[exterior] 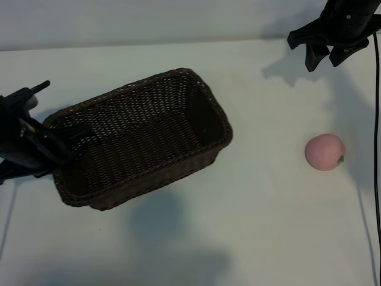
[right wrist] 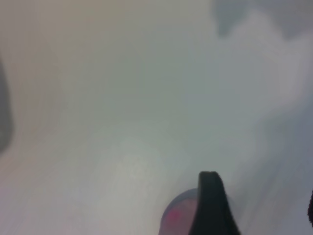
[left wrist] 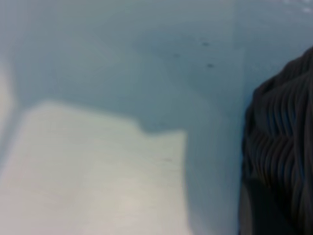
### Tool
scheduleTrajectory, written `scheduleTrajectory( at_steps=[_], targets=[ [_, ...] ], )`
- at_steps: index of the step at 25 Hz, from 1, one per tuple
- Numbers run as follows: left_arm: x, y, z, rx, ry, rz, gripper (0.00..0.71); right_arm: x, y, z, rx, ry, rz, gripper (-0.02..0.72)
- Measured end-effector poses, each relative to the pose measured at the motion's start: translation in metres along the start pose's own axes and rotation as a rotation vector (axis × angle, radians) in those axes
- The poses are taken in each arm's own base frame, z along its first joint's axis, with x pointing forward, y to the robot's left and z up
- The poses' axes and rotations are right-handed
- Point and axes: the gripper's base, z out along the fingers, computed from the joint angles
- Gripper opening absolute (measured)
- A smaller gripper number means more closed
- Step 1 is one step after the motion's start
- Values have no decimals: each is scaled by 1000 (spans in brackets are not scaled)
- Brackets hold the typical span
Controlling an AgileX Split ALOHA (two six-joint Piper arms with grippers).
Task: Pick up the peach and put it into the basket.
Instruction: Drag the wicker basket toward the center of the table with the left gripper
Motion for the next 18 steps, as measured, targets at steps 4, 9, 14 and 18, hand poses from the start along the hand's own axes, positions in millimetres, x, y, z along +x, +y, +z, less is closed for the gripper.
scheduleTrajectory(
  at_steps=[4, 9, 14, 18],
  targets=[
    [1, -6, 0, 66, 11, 13, 97, 0, 0, 0, 0, 0, 0, 465],
    [4, -10, 0, 125, 32, 54, 95, 0, 0, 0, 0, -1, 0, 465],
    [-7, -9, -10, 185, 35, 69, 95, 0, 0, 0, 0, -3, 0, 465],
    [-29, -14, -26, 256, 5, 82, 95, -1, 0, 0, 0, -6, 0, 465]
  ],
)
